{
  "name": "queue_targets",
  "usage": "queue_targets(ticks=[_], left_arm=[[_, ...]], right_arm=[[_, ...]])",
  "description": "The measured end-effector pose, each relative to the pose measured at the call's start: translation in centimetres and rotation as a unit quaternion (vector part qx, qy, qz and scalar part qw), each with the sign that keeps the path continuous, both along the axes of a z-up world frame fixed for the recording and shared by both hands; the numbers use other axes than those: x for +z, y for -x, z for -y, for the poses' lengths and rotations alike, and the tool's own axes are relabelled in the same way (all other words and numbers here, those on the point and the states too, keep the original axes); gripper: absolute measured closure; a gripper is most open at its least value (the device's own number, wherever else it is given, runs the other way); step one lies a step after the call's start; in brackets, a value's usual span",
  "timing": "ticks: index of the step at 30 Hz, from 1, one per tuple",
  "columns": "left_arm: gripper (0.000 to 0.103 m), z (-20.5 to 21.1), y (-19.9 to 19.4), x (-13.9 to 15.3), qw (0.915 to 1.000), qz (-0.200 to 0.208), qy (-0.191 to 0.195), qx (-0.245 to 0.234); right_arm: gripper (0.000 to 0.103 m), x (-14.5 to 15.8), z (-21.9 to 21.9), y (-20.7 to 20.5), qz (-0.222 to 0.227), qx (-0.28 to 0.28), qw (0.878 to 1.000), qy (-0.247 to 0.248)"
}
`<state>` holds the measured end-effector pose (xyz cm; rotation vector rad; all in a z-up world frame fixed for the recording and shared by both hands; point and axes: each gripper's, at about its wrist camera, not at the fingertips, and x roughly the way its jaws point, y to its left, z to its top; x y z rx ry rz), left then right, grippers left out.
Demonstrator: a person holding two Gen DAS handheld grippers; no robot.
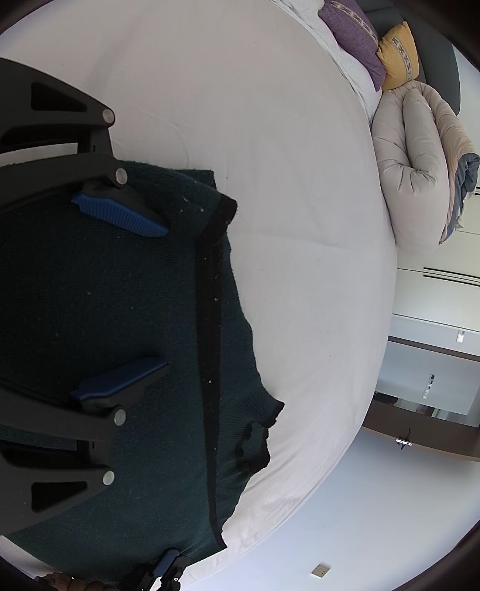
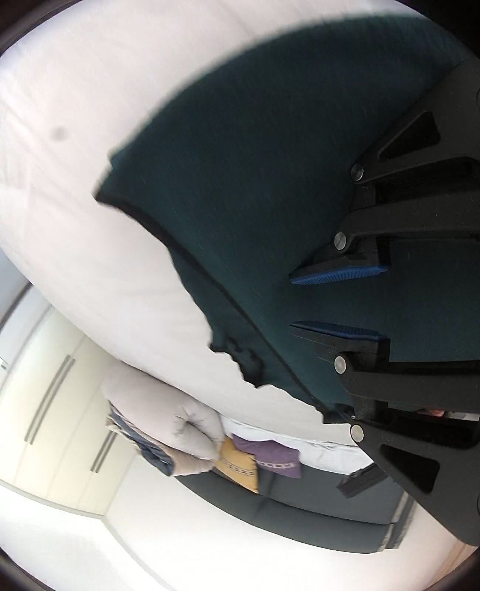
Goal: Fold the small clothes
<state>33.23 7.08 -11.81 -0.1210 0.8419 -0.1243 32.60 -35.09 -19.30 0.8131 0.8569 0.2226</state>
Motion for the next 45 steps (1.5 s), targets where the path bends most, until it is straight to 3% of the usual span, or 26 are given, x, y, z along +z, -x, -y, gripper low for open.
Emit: queue_targets(ticks=[4,8,10,15,20,22,23,24,26,30,32,36,38,41,43,45], left_arm=[[0.032,0.0,0.0,-0.1,1.0000,0.000,-0.002,0.000],[0.033,0.0,0.0,0.0,1.0000,-0.001,0.000,0.001],[0.033,-0.3,0.5,0.3,1.0000,-0.003,0.009,-0.002],[0.027,-1.6,4.9,2.0,0.9999,-0.002,0.007,0.009],[0.005,-4.7,10.6,2.2,0.9980,0.006,0.021,0.060],[0.004,-6.1,11.5,0.9,0.9962,-0.021,0.043,0.073],[0.005,-6.7,11.6,0.1,0.9946,-0.042,0.062,0.072],[0.006,-7.1,11.8,-0.3,0.9930,-0.051,0.083,0.067],[0.006,-7.6,12.1,-0.2,0.9907,-0.049,0.113,0.057],[0.006,-7.8,10.7,-0.2,0.9812,-0.080,0.173,0.028],[0.011,-7.7,9.6,-0.3,0.9748,-0.095,0.202,0.007],[0.011,-7.7,7.3,-1.3,0.9625,-0.146,0.229,-0.011],[0.015,-7.9,6.6,-1.3,0.9526,-0.162,0.257,-0.018],[0.034,-7.8,5.9,-1.9,0.9365,-0.192,0.293,-0.019],[0.034,-7.8,5.7,-2.0,0.9300,-0.202,0.306,-0.016],[0.034,-7.9,5.4,-2.3,0.9163,-0.214,0.338,-0.018]], right_arm=[[0.085,0.2,4.5,2.5,0.003,-0.086,0.996,0.022],[0.082,0.5,8.9,6.3,-0.012,-0.171,0.985,0.036],[0.082,0.8,9.5,8.7,-0.010,-0.189,0.981,0.033],[0.081,3.1,9.3,14.5,0.022,-0.173,0.983,0.053],[0.079,4.3,7.6,18.5,0.027,-0.123,0.990,0.066],[0.068,4.3,6.5,19.1,0.025,-0.099,0.993,0.053],[0.048,4.3,5.6,19.1,0.023,-0.091,0.994,0.050],[0.042,4.5,4.8,19.3,0.026,-0.083,0.995,0.048],[0.042,5.2,2.9,19.5,0.041,-0.050,0.997,0.044],[0.042,6.4,-0.8,19.8,0.046,0.019,0.998,0.037],[0.042,6.8,-2.3,19.8,0.049,0.042,0.997,0.038],[0.042,7.7,-4.3,20.0,0.055,0.074,0.995,0.034],[0.042,7.9,-5.0,19.1,0.054,0.083,0.995,0.023],[0.042,8.2,-6.5,17.0,0.059,0.101,0.993,0.010],[0.042,8.2,-8.0,15.0,0.059,0.118,0.991,0.004],[0.042,8.1,-9.3,13.4,0.057,0.131,0.990,-0.001]])
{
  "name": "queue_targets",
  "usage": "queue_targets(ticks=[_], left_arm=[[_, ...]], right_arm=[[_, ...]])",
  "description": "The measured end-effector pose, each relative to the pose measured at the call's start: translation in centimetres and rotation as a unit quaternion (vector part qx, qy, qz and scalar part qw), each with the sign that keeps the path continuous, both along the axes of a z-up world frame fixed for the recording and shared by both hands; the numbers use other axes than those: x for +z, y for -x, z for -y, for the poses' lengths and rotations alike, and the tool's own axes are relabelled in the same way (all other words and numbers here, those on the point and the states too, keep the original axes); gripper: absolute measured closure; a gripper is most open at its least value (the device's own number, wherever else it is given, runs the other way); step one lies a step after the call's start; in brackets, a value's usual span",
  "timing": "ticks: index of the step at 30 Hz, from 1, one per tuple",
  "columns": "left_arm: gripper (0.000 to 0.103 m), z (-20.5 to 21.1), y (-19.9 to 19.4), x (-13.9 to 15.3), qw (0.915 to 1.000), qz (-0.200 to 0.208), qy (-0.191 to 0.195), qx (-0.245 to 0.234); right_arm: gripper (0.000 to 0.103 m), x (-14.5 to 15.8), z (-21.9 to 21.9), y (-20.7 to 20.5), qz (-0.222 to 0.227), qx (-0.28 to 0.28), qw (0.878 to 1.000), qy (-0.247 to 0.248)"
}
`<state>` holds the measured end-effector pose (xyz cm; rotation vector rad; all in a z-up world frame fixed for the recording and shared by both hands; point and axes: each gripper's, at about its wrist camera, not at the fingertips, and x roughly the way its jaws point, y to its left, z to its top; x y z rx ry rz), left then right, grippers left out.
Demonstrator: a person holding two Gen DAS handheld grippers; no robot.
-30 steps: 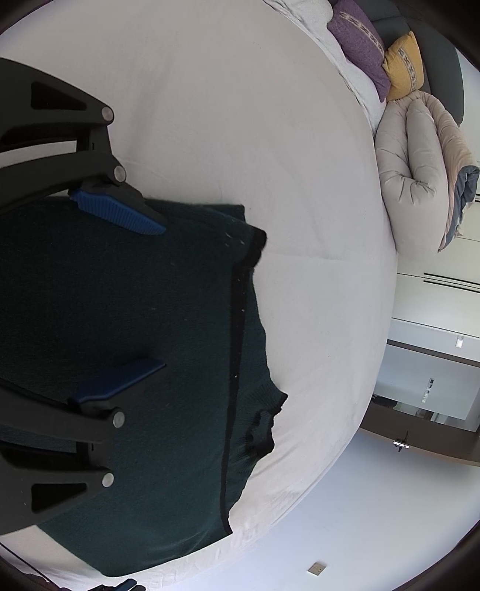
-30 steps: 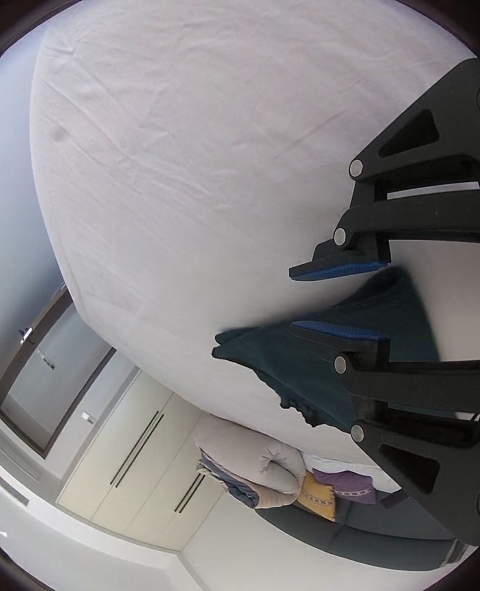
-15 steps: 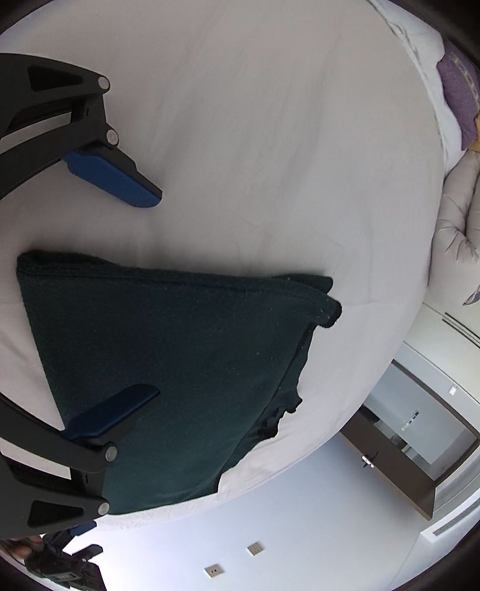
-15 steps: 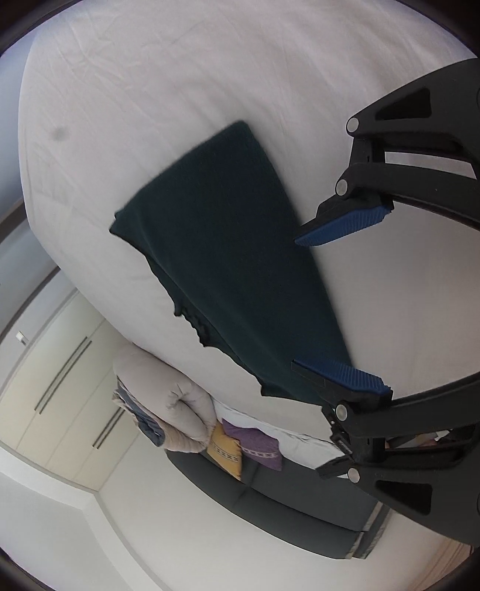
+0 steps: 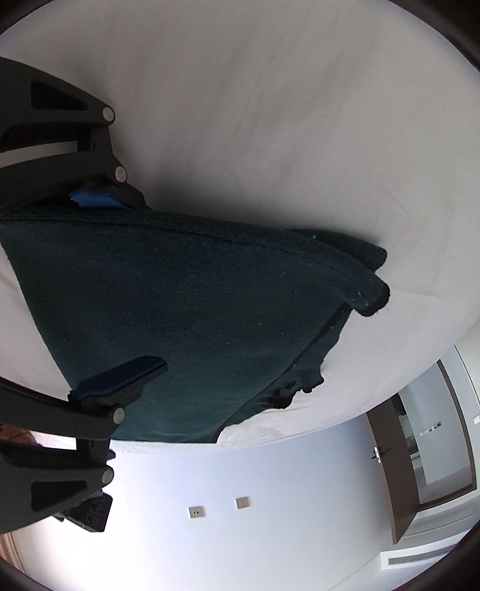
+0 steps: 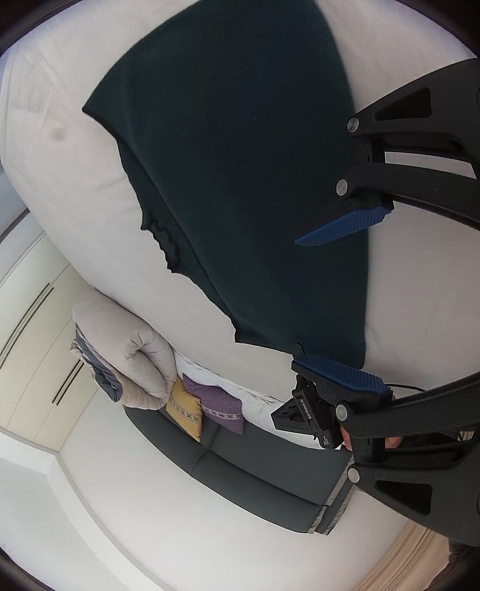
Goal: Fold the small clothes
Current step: 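Grasp the sweater edge with the left gripper and fold it toward the right gripper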
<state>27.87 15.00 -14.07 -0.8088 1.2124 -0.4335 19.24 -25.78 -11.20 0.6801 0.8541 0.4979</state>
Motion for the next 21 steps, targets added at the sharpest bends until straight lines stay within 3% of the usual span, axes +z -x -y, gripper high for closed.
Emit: queue_targets(ticks=[3,5,12,14,21], left_arm=[[0.042,-0.1,-0.1,-0.7,0.9985,-0.016,0.051,0.007],[0.083,-0.1,0.0,-1.3,0.9970,-0.027,0.072,0.011],[0.086,0.5,0.3,0.5,0.9986,0.001,0.047,0.023],[0.086,1.3,-0.1,1.9,0.9992,0.015,0.033,0.020],[0.086,8.0,-1.5,8.5,0.9972,0.068,-0.017,-0.027]], right_arm=[[0.042,-1.0,-2.1,-3.4,-0.016,0.027,1.000,-0.002],[0.042,-2.1,-3.2,-6.0,-0.031,0.040,0.999,-0.001],[0.041,-6.1,-4.3,-12.6,-0.083,0.056,0.995,-0.004],[0.041,-7.6,-3.8,-14.0,-0.109,0.054,0.992,-0.030],[0.041,-8.4,-2.6,-15.6,-0.119,0.073,0.985,-0.097]])
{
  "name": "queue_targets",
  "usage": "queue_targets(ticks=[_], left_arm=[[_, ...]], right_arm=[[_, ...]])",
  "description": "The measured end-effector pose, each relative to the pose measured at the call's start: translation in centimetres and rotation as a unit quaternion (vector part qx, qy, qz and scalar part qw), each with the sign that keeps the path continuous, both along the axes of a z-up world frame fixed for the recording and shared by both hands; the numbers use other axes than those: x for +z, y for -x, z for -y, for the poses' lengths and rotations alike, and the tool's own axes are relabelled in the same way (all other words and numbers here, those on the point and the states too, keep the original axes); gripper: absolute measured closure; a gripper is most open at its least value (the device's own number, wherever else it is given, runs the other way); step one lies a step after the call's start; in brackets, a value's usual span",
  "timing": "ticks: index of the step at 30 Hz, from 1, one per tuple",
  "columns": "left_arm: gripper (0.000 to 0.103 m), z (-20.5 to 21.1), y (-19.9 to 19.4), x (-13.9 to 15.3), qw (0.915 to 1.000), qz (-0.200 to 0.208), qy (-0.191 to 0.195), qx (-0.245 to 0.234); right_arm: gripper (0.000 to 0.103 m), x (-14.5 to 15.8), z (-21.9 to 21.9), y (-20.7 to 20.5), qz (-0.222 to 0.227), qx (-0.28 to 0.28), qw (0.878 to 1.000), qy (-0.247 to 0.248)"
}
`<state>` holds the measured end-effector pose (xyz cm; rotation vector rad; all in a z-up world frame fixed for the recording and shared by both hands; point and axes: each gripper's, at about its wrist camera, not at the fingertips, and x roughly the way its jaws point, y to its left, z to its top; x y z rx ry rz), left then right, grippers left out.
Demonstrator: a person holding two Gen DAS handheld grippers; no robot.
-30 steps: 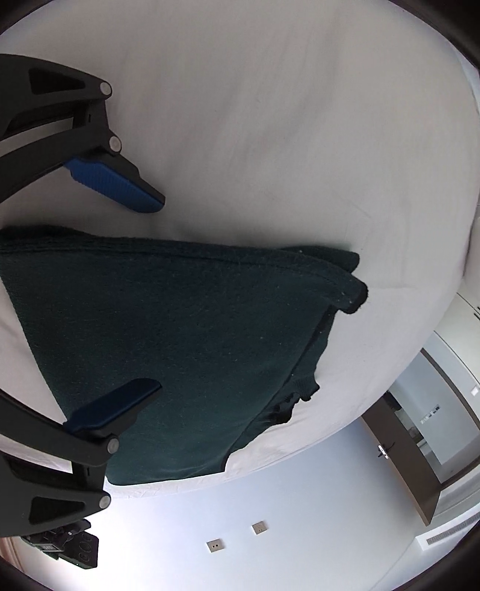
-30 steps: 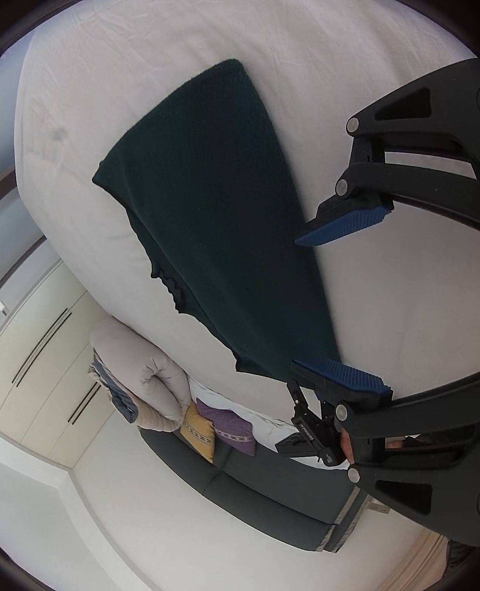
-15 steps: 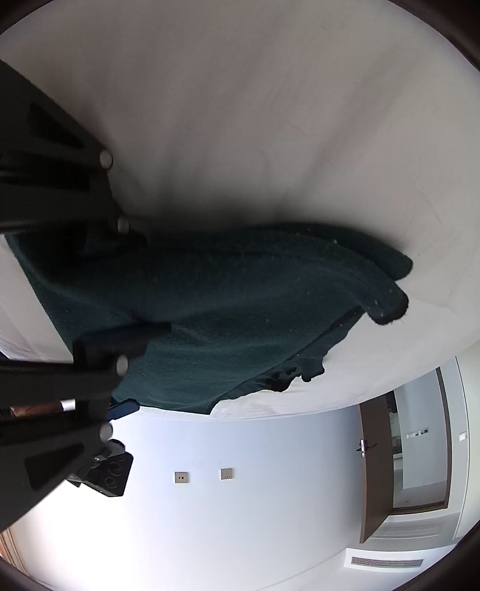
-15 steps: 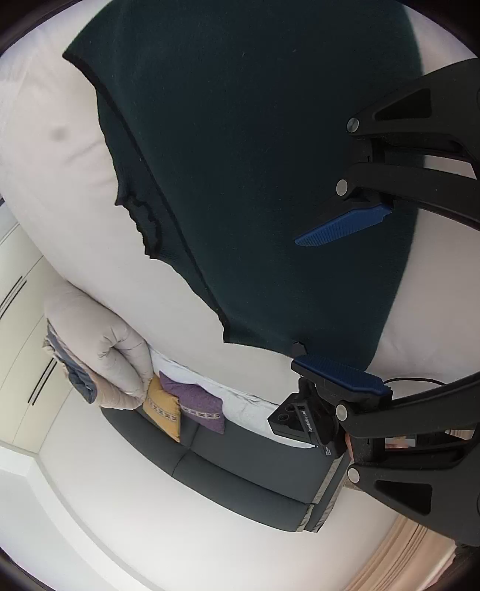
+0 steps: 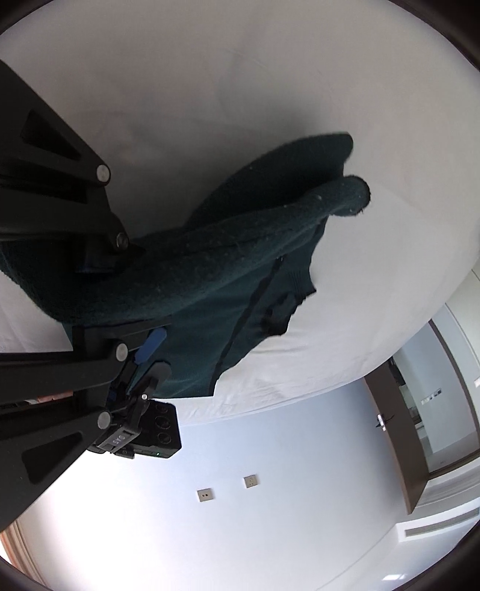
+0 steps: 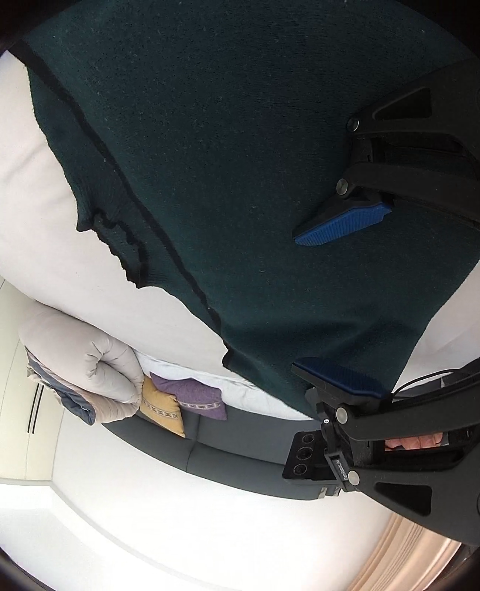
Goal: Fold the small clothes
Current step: 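Grasp the sweater edge with the left gripper and fold it toward the right gripper, then open the left gripper onto the folded bundle and press it flat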
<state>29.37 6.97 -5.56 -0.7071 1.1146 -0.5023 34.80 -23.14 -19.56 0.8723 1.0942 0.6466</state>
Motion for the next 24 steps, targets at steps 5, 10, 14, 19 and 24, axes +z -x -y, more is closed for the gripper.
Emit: queue_targets(ticks=[5,10,14,19,24], left_arm=[[0.086,7.9,-1.1,3.7,0.9972,0.041,-0.039,-0.050],[0.086,18.1,-1.6,3.0,0.9883,0.062,-0.083,-0.112],[0.066,22.9,-1.2,0.1,0.9858,0.049,-0.079,-0.140],[0.042,22.0,0.6,2.6,0.9821,0.106,-0.076,-0.136],[0.042,18.8,0.8,2.3,0.9834,0.109,-0.083,-0.119]], right_arm=[[0.038,0.0,4.2,-0.9,-0.017,-0.031,0.995,-0.098],[0.024,-0.1,11.4,-1.0,-0.024,-0.108,0.981,-0.162],[0.024,-1.1,15.1,-0.6,-0.034,-0.132,0.974,-0.178],[0.024,-1.3,16.3,-1.0,-0.035,-0.117,0.977,-0.177],[0.024,-0.3,15.4,-2.0,-0.048,-0.091,0.989,-0.111]])
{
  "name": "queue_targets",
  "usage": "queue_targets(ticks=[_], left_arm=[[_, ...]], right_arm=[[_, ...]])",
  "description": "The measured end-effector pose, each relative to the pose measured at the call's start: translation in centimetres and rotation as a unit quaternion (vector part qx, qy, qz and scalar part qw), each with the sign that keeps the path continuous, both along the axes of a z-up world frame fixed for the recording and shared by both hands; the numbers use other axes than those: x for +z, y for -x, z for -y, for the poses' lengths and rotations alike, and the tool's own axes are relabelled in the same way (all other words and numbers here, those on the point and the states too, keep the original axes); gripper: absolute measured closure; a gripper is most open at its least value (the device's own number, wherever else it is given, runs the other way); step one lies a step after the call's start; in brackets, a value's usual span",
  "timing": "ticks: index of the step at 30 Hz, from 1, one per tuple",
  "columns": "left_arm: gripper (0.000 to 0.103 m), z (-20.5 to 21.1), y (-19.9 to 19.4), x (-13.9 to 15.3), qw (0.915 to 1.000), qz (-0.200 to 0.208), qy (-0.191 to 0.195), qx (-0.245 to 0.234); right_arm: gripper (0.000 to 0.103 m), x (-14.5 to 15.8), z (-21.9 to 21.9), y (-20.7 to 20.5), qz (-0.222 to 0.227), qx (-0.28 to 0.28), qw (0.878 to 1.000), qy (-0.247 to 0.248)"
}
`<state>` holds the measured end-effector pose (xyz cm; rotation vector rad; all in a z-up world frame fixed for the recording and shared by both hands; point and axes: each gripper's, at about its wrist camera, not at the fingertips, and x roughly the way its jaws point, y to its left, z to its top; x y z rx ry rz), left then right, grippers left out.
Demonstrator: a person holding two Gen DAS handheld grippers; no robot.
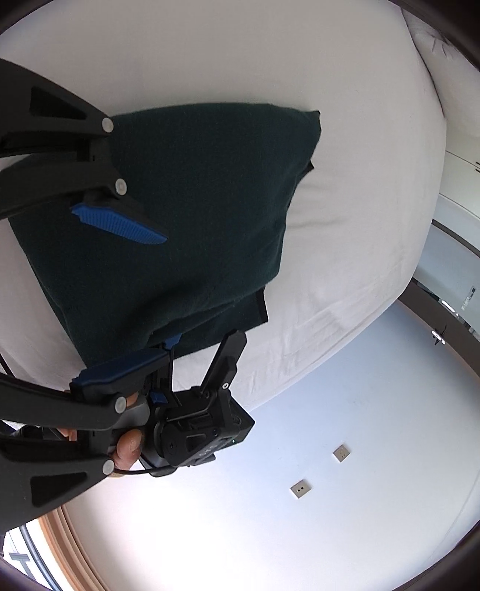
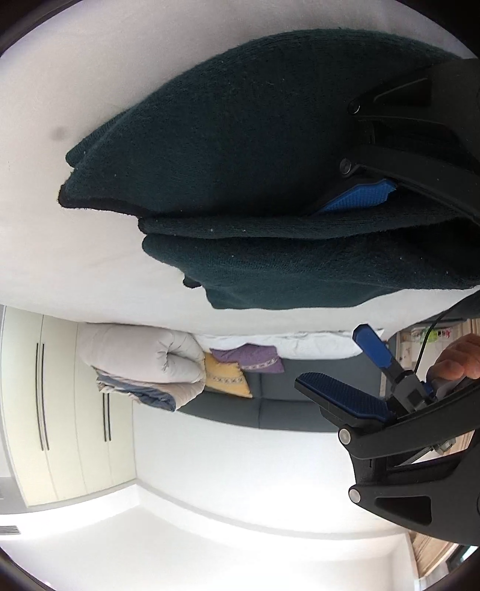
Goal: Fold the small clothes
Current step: 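Open the left gripper onto the folded bundle and press it flat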
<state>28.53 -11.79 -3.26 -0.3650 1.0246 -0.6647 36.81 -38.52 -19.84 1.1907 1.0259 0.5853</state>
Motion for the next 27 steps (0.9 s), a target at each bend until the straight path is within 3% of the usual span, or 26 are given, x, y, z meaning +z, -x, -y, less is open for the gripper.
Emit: queue_targets(ticks=[4,8,13,20,27], left_arm=[[0.042,-2.9,0.5,-2.4,0.9996,-0.018,0.007,0.019],[0.042,-4.1,0.8,-3.6,0.9993,-0.019,0.017,0.027],[0.042,-4.5,0.9,-3.8,0.9986,-0.023,0.032,0.035],[0.036,-3.1,0.8,-2.2,0.9995,0.002,0.022,0.022],[0.035,-0.2,0.4,-2.0,0.9999,0.016,0.000,-0.001]], right_arm=[[0.028,1.5,-2.9,-1.5,-0.014,0.058,0.992,0.110],[0.054,2.6,-5.9,-1.5,-0.018,0.096,0.967,0.234],[0.086,4.5,-7.7,-1.3,0.008,0.119,0.924,0.363],[0.091,7.7,-4.2,1.7,0.047,0.073,0.932,0.351],[0.091,8.2,2.7,4.6,0.043,0.031,0.943,0.327]])
